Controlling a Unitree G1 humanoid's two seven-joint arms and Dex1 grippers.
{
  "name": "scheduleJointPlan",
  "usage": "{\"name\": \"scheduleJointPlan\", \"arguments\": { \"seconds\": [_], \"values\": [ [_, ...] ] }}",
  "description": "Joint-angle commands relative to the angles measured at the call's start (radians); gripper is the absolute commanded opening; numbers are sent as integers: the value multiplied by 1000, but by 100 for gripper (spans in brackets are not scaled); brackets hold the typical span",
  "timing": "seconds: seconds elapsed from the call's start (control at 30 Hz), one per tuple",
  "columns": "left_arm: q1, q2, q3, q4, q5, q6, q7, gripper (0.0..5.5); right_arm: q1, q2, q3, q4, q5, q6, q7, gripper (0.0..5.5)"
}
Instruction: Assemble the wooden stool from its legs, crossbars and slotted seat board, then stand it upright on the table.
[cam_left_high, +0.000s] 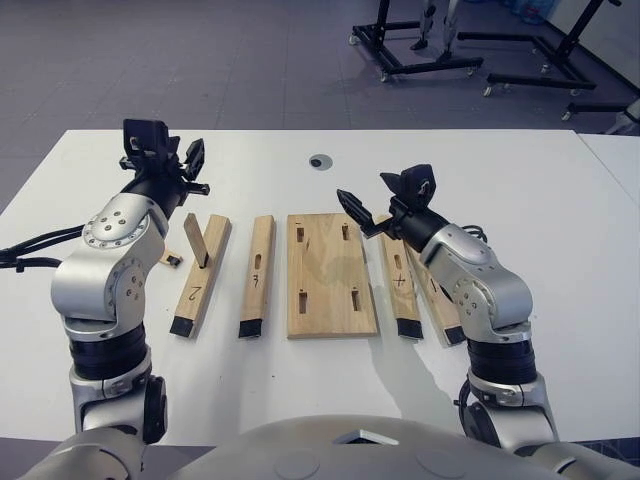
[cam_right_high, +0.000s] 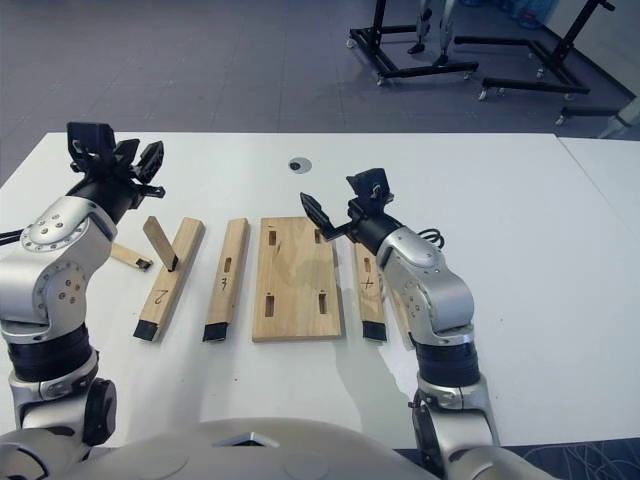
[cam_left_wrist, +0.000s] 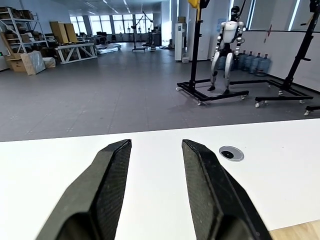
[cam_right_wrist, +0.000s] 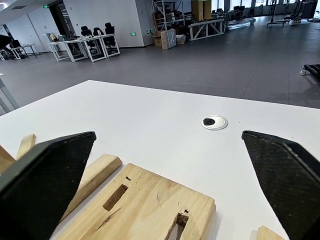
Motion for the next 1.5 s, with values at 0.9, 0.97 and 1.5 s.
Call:
{"name": "scheduleJointPlan", "arguments": {
  "seconds": [0.9, 0.97, 1.5],
  "values": [
    [-190, -43, 90, 82, -4, -63, 0, 185, -43, -13, -15, -10, 23, 26, 8, 540],
    [-247, -11, 136, 20, -52, 48, 1, 185, -36, -11, -15, -13, 22, 21, 1, 540],
    [-205, 16, 118, 39, -67, 110, -40, 185, -42, 8, -3, 8, 4, -5, -14, 540]
  ]
}}
